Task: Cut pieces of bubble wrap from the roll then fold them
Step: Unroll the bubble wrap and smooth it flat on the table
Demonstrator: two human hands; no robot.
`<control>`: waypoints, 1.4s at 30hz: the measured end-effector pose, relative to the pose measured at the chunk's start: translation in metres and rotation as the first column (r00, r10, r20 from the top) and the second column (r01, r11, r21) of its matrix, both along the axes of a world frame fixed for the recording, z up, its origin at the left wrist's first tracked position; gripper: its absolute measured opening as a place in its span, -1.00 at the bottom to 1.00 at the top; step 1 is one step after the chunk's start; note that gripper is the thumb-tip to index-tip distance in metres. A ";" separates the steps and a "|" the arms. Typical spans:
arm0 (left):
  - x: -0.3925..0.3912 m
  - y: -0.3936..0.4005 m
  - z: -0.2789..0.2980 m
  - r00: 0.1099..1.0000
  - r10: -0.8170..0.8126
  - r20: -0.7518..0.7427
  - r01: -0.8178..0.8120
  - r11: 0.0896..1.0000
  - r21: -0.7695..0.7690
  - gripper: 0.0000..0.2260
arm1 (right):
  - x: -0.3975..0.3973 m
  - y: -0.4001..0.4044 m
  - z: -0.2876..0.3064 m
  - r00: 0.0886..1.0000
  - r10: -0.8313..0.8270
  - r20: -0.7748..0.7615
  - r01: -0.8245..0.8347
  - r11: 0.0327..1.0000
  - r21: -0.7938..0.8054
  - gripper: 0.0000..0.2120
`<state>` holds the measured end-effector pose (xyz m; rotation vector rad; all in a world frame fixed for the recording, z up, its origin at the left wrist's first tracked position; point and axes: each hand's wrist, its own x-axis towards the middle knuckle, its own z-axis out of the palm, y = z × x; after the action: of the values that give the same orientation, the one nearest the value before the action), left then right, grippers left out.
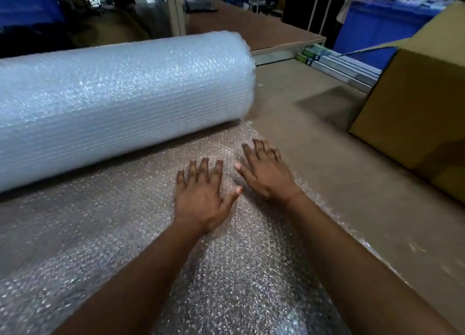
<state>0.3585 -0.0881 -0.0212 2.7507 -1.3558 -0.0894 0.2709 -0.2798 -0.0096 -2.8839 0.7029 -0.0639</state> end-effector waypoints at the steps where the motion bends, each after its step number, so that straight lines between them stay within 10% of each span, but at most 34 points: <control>1: -0.010 0.003 -0.003 1.000 -0.007 -0.006 0.007 1.000 0.024 -0.17 | -0.014 0.006 -0.006 1.000 -0.014 -0.025 0.013 1.000 -0.006 -0.27; 42: -0.112 0.057 -0.010 0.998 -0.067 0.000 0.067 0.998 -0.018 -0.18 | -0.136 0.080 -0.006 0.991 -0.106 -0.087 0.112 0.991 0.076 -0.35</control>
<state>0.2461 -0.0309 -0.0314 2.6909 -1.4410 -0.0806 0.1347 -0.2001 -0.0158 -2.7828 0.8575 0.0694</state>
